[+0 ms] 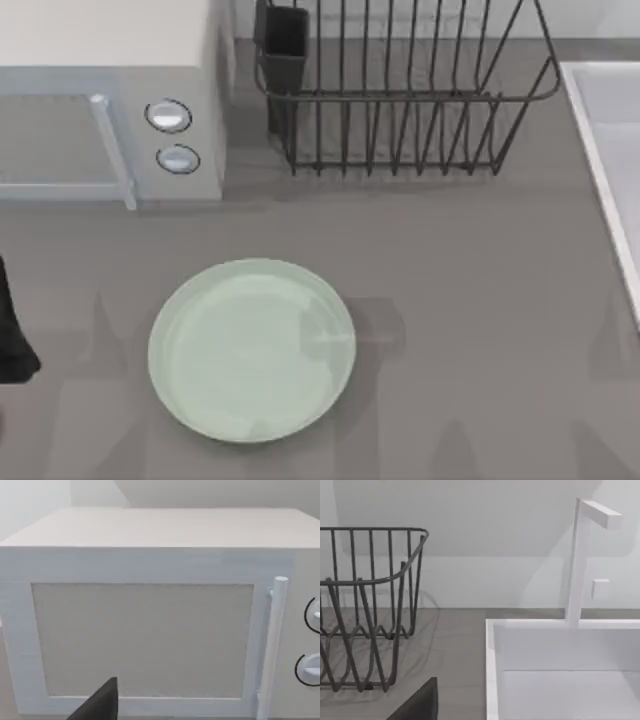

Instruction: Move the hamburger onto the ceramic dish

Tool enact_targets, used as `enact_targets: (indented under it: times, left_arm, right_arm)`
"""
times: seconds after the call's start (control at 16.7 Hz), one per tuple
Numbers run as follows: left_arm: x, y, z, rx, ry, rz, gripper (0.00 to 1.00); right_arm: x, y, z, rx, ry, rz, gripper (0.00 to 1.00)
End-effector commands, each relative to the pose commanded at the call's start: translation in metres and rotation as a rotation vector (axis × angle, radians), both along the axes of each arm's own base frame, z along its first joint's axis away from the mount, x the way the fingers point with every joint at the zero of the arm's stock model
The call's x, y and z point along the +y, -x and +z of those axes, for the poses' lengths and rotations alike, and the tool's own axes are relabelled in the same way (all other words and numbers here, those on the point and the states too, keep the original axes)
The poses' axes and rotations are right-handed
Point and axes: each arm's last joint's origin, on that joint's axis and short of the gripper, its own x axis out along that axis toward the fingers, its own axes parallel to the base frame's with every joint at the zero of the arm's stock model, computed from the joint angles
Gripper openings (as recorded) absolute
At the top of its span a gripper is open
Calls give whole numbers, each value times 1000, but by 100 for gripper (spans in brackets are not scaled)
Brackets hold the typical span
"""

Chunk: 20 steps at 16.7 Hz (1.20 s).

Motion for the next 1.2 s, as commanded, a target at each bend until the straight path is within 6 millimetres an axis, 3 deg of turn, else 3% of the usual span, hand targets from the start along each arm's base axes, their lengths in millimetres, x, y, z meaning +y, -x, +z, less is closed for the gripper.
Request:
enact_targets:
  times: [0.24,0.48,0.78,1.02,1.2]
  left_arm:
    - [1,0,4,35,-7,11,100]
    - [6,-7,21,239,-40,46,100]
    - [17,-40,32,740,-73,65,100]
    - [30,-74,25,1164,-65,41,100]
    - [39,-94,19,1390,-48,11,100]
  right_arm:
    - [0,0,0,0,0,0,100]
    - [0,0,0,0,0,0,100]
    - [0,0,0,0,0,0,100]
    - [0,0,0,0,0,0,100]
    - [0,0,0,0,0,0,100]
